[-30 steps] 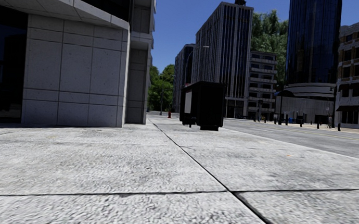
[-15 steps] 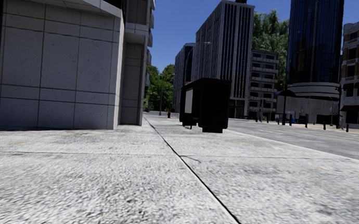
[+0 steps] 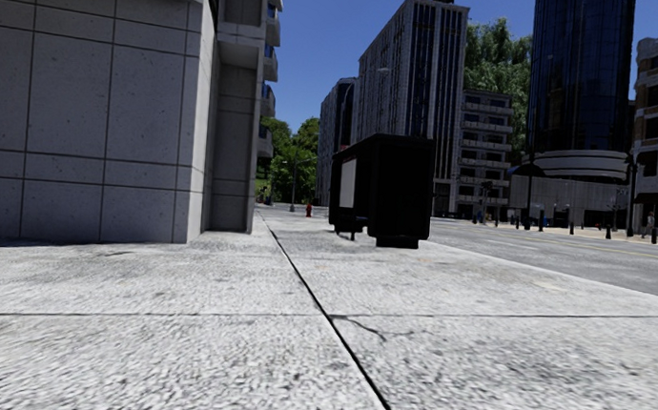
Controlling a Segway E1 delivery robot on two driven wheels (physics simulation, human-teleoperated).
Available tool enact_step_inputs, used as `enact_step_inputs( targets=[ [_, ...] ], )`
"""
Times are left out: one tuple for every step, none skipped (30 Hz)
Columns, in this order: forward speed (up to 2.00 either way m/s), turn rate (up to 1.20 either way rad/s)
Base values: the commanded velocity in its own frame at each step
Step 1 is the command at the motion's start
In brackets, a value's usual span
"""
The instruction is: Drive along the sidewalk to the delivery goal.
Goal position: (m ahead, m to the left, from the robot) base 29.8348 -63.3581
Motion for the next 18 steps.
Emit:
enact_step_inputs(
  targets=[
    [2.00, 0.00],
    [2.00, 0.00],
    [2.00, 0.00],
    [2.00, 0.00],
    [2.00, 0.00],
    [2.00, 0.00],
    [2.00, 0.00],
    [2.00, 0.00],
    [2.00, 0.00],
    [2.00, 0.00],
    [2.00, 0.00],
    [2.00, 0.00],
    [2.00, 0.00],
    [2.00, 0.00],
    [2.00, 0.00],
    [2.00, 0.00],
    [2.00, 0.00],
    [2.00, 0.00]
  ],
)
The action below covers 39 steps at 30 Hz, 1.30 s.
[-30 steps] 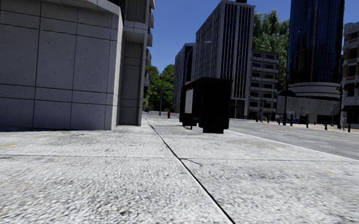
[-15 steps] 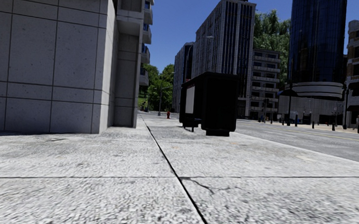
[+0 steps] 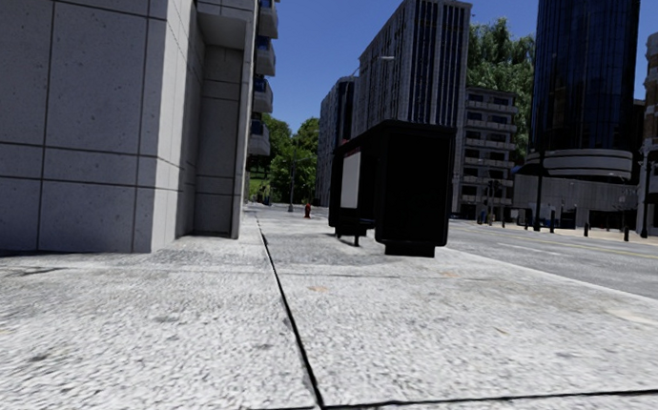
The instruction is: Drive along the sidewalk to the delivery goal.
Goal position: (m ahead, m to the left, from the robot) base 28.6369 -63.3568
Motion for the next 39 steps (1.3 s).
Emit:
enact_step_inputs(
  targets=[
    [2.00, 0.00],
    [2.00, 0.00],
    [2.00, 0.00],
    [2.00, 0.00],
    [2.00, 0.00],
    [2.00, 0.00],
    [2.00, 0.00],
    [2.00, 0.00],
    [2.00, 0.00],
    [2.00, 0.00],
    [2.00, 0.00],
    [2.00, 0.00],
    [2.00, 0.00],
    [2.00, 0.00],
    [2.00, 0.00],
    [2.00, 0.00],
    [2.00, 0.00],
    [2.00, 0.00],
    [2.00, 0.00],
    [2.00, 0.00],
    [2.00, 0.00],
    [2.00, 0.00],
    [2.00, 0.00],
    [2.00, 0.00],
    [2.00, 0.00],
    [2.00, 0.00],
    [2.00, 0.00],
    [2.00, 0.00],
    [2.00, 0.00],
    [2.00, 0.00],
    [2.00, 0.00],
    [2.00, 0.00],
    [2.00, 0.00],
    [2.00, 0.00],
    [2.00, 0.00],
    [2.00, 0.00],
    [2.00, 0.00],
    [2.00, 0.00],
    [2.00, 0.00]
  ],
)
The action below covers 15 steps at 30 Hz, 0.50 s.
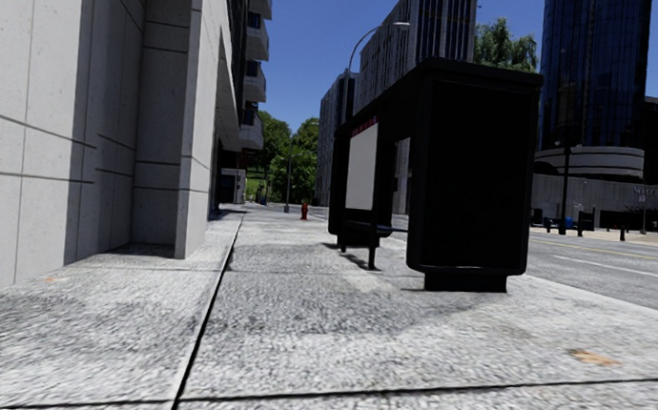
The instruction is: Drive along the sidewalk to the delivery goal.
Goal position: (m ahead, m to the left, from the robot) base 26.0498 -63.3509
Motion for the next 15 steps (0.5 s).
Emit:
enact_step_inputs(
  targets=[
    [2.00, 0.00],
    [2.00, 0.00],
    [2.00, 0.00],
    [2.00, 0.00],
    [2.00, 0.00],
    [2.00, 0.00],
    [2.00, 0.00],
    [2.00, 0.05],
    [2.00, 0.14],
    [2.00, 0.28],
    [2.00, 0.28],
    [2.00, 0.45],
    [2.00, 0.55],
    [2.00, 0.61],
    [2.00, 0.55]
  ],
)
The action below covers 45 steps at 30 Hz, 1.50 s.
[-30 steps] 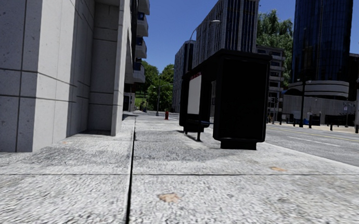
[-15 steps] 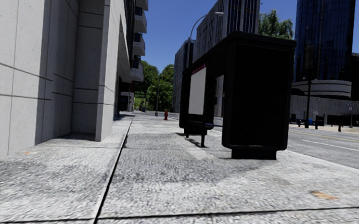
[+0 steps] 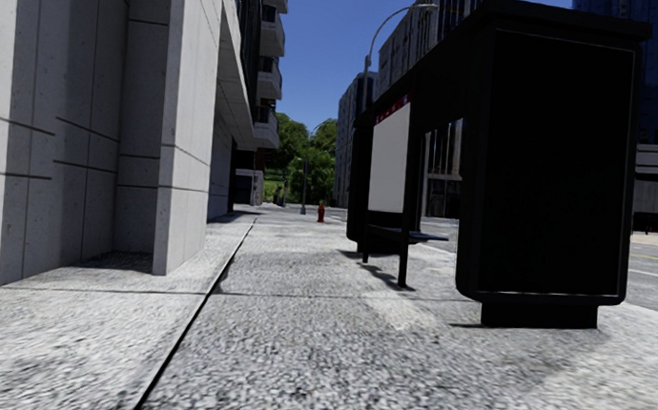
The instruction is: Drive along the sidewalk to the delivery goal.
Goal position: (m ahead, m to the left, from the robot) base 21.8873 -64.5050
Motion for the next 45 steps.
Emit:
enact_step_inputs(
  targets=[
    [2.00, 0.23],
    [2.00, 0.11],
    [2.00, 0.11],
    [2.00, 0.08],
    [2.00, 0.06],
    [2.00, 0.01],
    [2.00, 0.00],
    [2.00, 0.00],
    [2.00, 0.00],
    [2.00, 0.00],
    [2.00, 0.00],
    [2.00, 0.00],
    [2.00, 0.00],
    [2.00, 0.00],
    [2.00, 0.00],
    [2.00, 0.00],
    [2.00, 0.00],
    [2.00, 0.00],
    [2.00, 0.00],
    [2.00, 0.00],
    [2.00, 0.00],
    [2.00, 0.00],
    [2.00, 0.00],
    [2.00, 0.00],
    [2.00, 0.00],
    [2.00, 0.00],
    [2.00, 0.00],
    [2.00, 0.00],
    [2.00, 0.00],
    [2.00, 0.00],
    [2.00, 0.00],
    [2.00, 0.00],
    [2.00, 0.00],
    [2.00, 0.00],
    [2.00, 0.00],
    [2.00, 0.00],
    [2.00, 0.00],
    [2.00, 0.00],
    [2.00, 0.00],
    [2.00, 0.00],
    [2.00, 0.00],
    [2.00, 0.00],
    [2.00, 0.00],
    [2.00, 0.00],
    [2.00, 0.00]
  ],
)
